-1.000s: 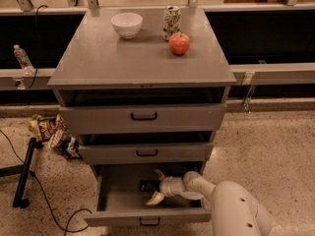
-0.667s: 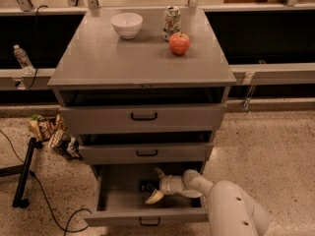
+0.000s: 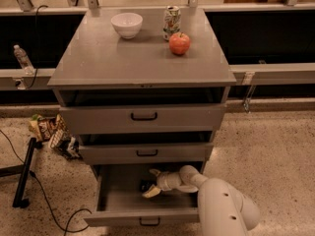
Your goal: Pick rxbar chocolate from bottom drawer and place on counter
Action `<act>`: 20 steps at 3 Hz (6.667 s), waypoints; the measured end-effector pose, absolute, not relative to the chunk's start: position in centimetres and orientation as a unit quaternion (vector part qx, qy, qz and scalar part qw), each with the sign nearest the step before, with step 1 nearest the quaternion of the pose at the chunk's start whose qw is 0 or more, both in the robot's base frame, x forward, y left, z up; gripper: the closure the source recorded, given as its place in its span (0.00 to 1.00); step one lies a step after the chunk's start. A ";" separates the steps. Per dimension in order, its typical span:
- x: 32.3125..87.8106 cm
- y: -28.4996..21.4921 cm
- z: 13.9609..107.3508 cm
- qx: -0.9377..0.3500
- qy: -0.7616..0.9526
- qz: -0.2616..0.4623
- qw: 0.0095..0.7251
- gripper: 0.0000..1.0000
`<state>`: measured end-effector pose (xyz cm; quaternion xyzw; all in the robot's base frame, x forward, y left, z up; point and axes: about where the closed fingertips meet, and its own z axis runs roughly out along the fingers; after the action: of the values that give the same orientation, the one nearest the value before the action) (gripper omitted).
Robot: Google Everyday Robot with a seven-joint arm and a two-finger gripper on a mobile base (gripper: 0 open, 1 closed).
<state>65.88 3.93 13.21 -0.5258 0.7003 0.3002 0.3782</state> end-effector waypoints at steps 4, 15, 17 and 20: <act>66.0 1.0 13.8 -0.498 0.724 0.296 0.374 1.00; 64.0 1.4 12.3 -0.517 0.677 0.359 0.382 0.43; 65.1 2.6 12.3 -0.513 0.678 0.363 0.380 0.90; 65.8 -0.3 17.3 -0.461 0.722 0.291 0.426 1.00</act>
Offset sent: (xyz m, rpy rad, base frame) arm 0.0061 0.0048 -0.0197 -0.0139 0.0792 0.0331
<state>65.78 -0.31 17.33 -0.4612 0.7219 0.2908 0.4261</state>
